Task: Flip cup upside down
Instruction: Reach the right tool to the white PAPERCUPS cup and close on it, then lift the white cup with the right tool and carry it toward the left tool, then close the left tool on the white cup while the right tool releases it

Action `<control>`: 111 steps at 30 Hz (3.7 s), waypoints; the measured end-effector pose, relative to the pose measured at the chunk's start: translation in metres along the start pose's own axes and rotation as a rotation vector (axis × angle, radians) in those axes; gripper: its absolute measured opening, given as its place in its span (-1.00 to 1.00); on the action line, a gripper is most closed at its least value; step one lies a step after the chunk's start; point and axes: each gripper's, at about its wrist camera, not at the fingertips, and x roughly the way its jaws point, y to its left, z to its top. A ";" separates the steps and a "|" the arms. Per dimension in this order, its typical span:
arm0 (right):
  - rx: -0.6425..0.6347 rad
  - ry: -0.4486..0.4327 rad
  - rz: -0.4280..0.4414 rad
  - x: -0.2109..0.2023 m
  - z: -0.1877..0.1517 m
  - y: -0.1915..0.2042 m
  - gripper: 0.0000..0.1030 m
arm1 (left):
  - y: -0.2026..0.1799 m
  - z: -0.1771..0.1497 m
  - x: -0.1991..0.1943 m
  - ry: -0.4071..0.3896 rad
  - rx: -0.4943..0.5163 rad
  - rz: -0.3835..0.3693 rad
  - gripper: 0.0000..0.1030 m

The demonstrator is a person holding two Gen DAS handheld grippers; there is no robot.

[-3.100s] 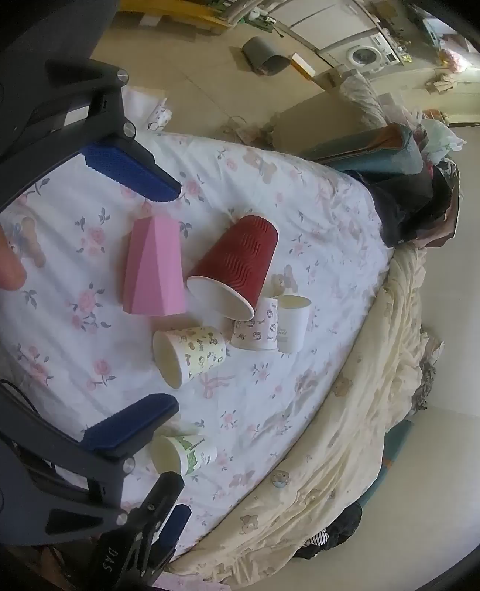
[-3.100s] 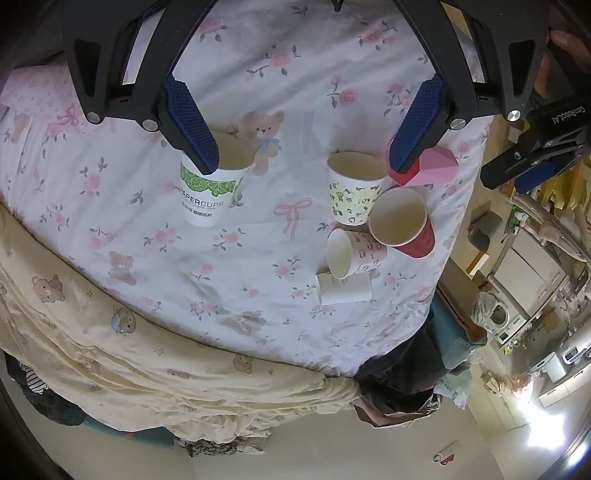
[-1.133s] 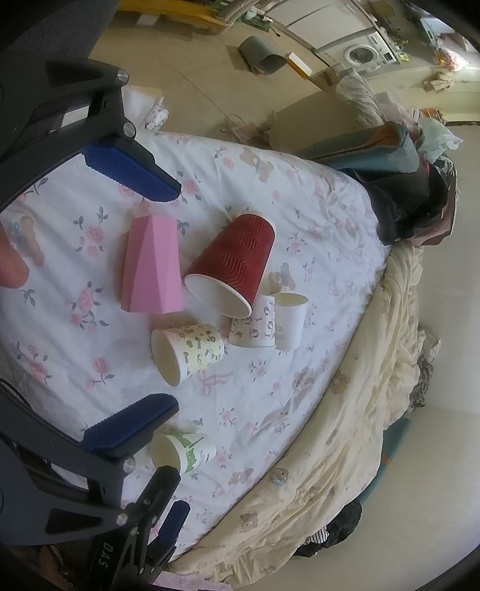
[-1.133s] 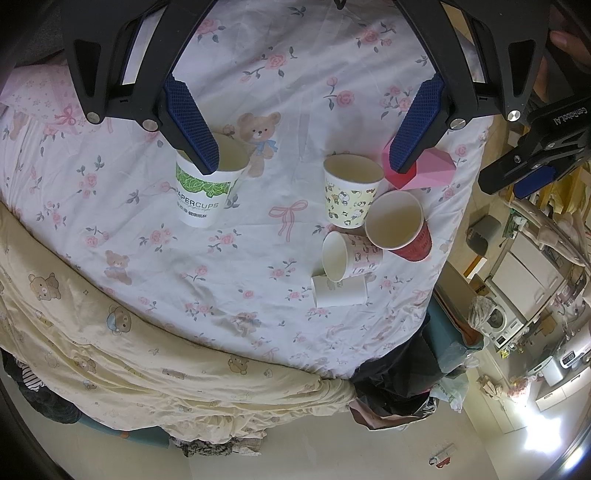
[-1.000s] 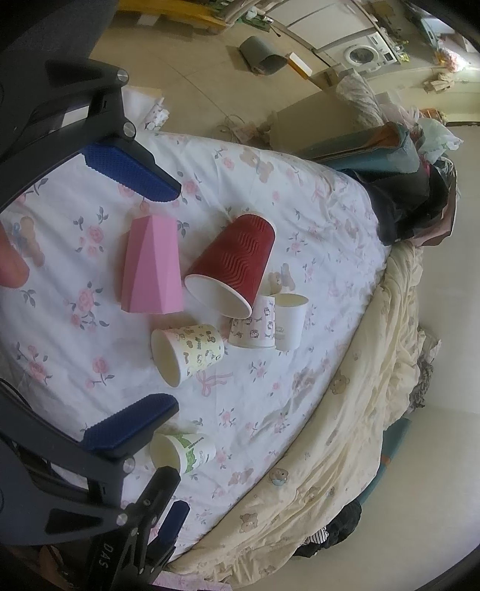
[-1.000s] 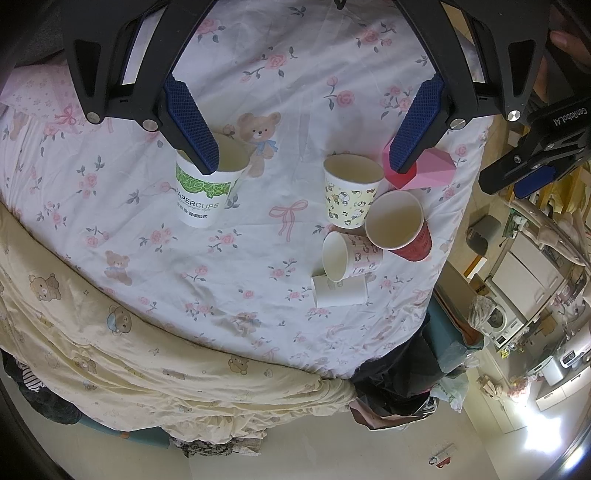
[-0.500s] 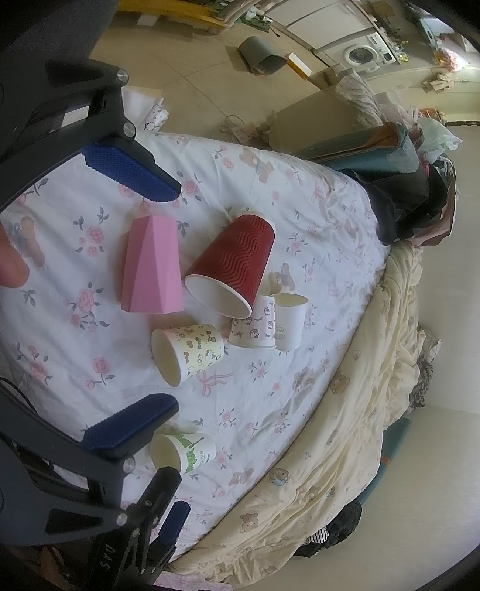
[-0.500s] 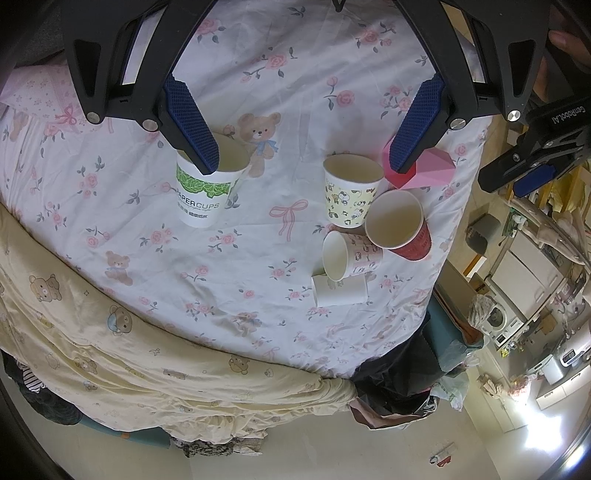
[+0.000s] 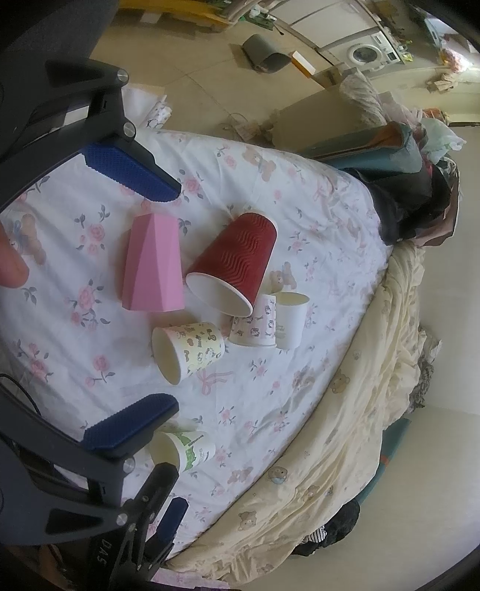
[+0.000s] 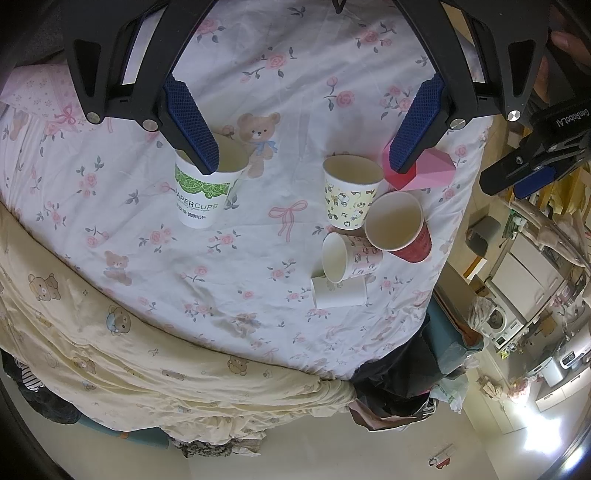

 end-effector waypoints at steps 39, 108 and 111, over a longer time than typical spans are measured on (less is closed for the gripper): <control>0.271 0.429 0.037 0.092 0.018 -0.065 0.28 | 0.024 0.001 0.009 0.084 -0.095 0.002 0.99; 0.396 0.191 0.092 0.012 -0.007 -0.087 0.99 | -0.049 -0.018 0.065 0.383 0.030 0.023 0.99; 0.405 0.179 0.081 0.009 -0.007 -0.093 0.99 | -0.069 -0.020 0.083 0.458 0.052 -0.002 0.99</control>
